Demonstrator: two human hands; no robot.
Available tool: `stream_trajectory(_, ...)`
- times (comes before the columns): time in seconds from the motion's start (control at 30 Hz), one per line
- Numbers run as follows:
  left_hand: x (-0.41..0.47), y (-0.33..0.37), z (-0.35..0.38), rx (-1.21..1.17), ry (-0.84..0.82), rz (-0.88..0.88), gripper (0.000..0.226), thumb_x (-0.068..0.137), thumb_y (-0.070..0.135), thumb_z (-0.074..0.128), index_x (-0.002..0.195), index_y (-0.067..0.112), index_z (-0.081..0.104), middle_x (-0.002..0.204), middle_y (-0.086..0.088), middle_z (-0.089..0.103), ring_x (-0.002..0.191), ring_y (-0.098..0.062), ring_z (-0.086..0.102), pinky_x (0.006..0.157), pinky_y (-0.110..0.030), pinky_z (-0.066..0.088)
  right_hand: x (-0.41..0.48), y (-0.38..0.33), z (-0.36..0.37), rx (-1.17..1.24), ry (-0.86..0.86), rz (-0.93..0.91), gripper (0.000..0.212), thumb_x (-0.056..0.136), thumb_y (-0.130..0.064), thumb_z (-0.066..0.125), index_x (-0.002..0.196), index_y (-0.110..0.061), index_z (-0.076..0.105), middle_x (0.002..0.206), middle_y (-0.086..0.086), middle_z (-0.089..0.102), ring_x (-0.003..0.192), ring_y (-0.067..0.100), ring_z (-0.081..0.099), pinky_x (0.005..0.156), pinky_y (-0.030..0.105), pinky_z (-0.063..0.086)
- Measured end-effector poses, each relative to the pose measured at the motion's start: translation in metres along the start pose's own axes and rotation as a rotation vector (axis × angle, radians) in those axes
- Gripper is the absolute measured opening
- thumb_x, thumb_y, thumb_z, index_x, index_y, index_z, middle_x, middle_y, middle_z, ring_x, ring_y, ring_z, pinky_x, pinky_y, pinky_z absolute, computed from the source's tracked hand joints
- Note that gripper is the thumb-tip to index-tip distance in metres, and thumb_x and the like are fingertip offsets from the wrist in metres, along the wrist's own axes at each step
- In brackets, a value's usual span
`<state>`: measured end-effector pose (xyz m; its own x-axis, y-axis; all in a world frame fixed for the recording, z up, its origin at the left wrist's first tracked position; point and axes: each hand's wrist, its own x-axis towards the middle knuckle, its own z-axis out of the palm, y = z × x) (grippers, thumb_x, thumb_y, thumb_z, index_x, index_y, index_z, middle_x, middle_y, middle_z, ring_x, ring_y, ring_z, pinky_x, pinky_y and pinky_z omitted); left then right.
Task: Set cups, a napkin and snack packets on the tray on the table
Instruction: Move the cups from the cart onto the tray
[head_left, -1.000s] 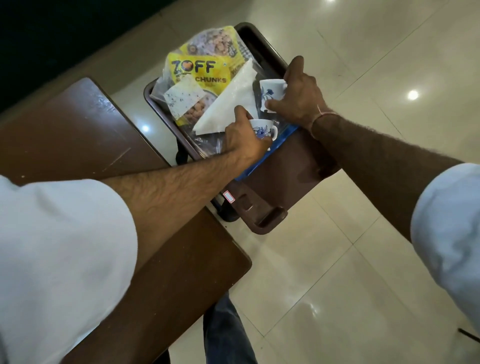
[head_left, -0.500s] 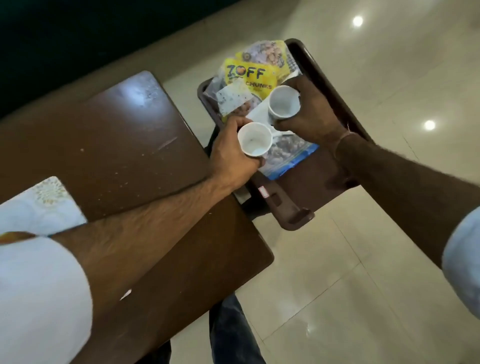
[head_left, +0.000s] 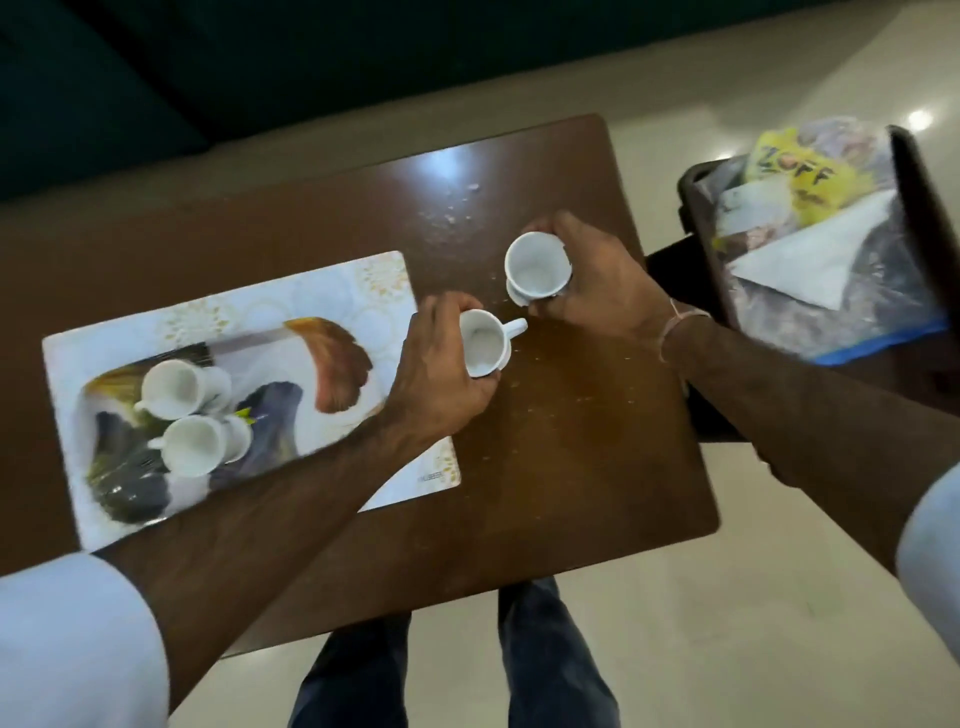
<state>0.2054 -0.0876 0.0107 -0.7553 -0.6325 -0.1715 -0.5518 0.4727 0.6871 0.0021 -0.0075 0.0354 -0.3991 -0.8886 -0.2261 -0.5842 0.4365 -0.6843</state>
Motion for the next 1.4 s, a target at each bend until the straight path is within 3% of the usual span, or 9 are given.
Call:
stream_trajectory(0.13,-0.026,-0.049,-0.043,0.203,0.054,0.010,0.071,0.069,0.037,0.084,0.127,0.019,0.049,0.127,-0.005,0.056,0.113,-0.023,0.054,0.095,-0.041,0.043,0.019,-0.051,0.057,-0.016,-0.112,-0.115,0.065,0.071,-0.024,0.087,0.124,-0.011,0.052,0.119,0.006,0.065,0.095,0.017,0.058,0.075,0.021,0.041)
stream_trajectory(0.27,-0.056,-0.089,-0.074,0.505,0.074,-0.030,0.063,0.070,0.047,0.078,0.122,0.019,0.056,0.126,-0.008,0.063,0.117,-0.031,0.057,0.110,-0.056,0.028,0.036,-0.090,0.106,-0.054,-0.202,-0.194,0.070,0.070,-0.024,0.086,0.130,-0.013,0.051,0.126,0.008,0.063,0.105,0.023,0.060,0.081,0.029,0.045)
stream_trajectory(0.43,-0.084,-0.126,-0.095,0.673,0.063,-0.062,0.063,0.063,0.035,0.080,0.121,0.020,0.059,0.121,-0.007,0.065,0.119,-0.031,0.054,0.114,-0.060,0.015,0.052,-0.129,0.152,-0.089,-0.284,-0.252,0.076,0.072,-0.036,0.086,0.134,-0.016,0.047,0.134,0.008,0.058,0.117,0.027,0.056,0.096,0.044,0.051)
stream_trajectory(0.67,-0.098,-0.165,-0.105,0.692,0.084,-0.141,0.064,0.056,0.029,0.080,0.116,0.021,0.058,0.111,-0.007,0.066,0.120,-0.030,0.051,0.117,-0.060,0.011,0.065,-0.157,0.201,-0.216,-0.319,-0.310,0.071,0.074,-0.036,0.082,0.132,-0.019,0.046,0.126,0.010,0.062,0.111,0.032,0.058,0.087,0.045,0.053)
stream_trajectory(0.87,-0.106,-0.176,-0.106,0.650,0.112,-0.121,0.063,0.062,0.031,0.079,0.119,0.017,0.057,0.112,-0.006,0.065,0.123,-0.031,0.050,0.115,-0.060,0.016,0.068,-0.168,0.223,-0.245,-0.324,-0.305,0.075,0.074,-0.033,0.085,0.135,-0.015,0.045,0.129,0.014,0.056,0.113,0.034,0.058,0.088,0.042,0.052)
stream_trajectory(1.03,-0.114,-0.168,-0.116,0.526,0.175,-0.054,0.081,0.061,0.061,0.072,0.126,0.017,0.053,0.127,-0.002,0.055,0.126,-0.027,0.044,0.111,-0.056,0.020,0.066,-0.170,0.219,-0.245,-0.354,-0.240,0.087,0.074,-0.026,0.084,0.146,-0.015,0.037,0.136,0.015,0.050,0.119,0.037,0.054,0.093,0.049,0.052)
stream_trajectory(1.17,-0.121,-0.193,-0.161,0.321,0.317,-0.068,0.060,0.072,0.048,0.066,0.124,0.020,0.054,0.126,0.002,0.056,0.115,-0.022,0.048,0.097,-0.043,0.029,0.050,-0.189,0.211,-0.267,-0.086,-0.253,0.082,0.060,-0.048,0.051,0.135,-0.014,0.045,0.129,0.011,0.053,0.112,0.033,0.049,0.083,0.042,0.049)
stream_trajectory(1.27,-0.116,-0.226,-0.191,0.374,0.178,-0.168,0.051,0.078,0.038,0.064,0.126,0.020,0.058,0.127,0.000,0.060,0.111,-0.027,0.055,0.097,-0.051,0.038,0.030,-0.204,0.224,-0.379,-0.111,-0.315,0.056,0.073,-0.045,0.058,0.121,-0.016,0.054,0.120,0.006,0.057,0.102,0.030,0.058,0.068,0.035,0.051)
stream_trajectory(1.4,-0.101,-0.229,-0.188,0.408,-0.068,-0.150,0.052,0.081,0.036,0.073,0.130,0.021,0.060,0.129,0.001,0.065,0.111,-0.027,0.065,0.091,-0.047,0.048,0.019,-0.200,0.243,-0.553,-0.315,-0.202,0.052,0.088,-0.042,0.058,0.131,-0.013,0.048,0.128,0.009,0.058,0.102,0.039,0.064,0.068,0.040,0.053)
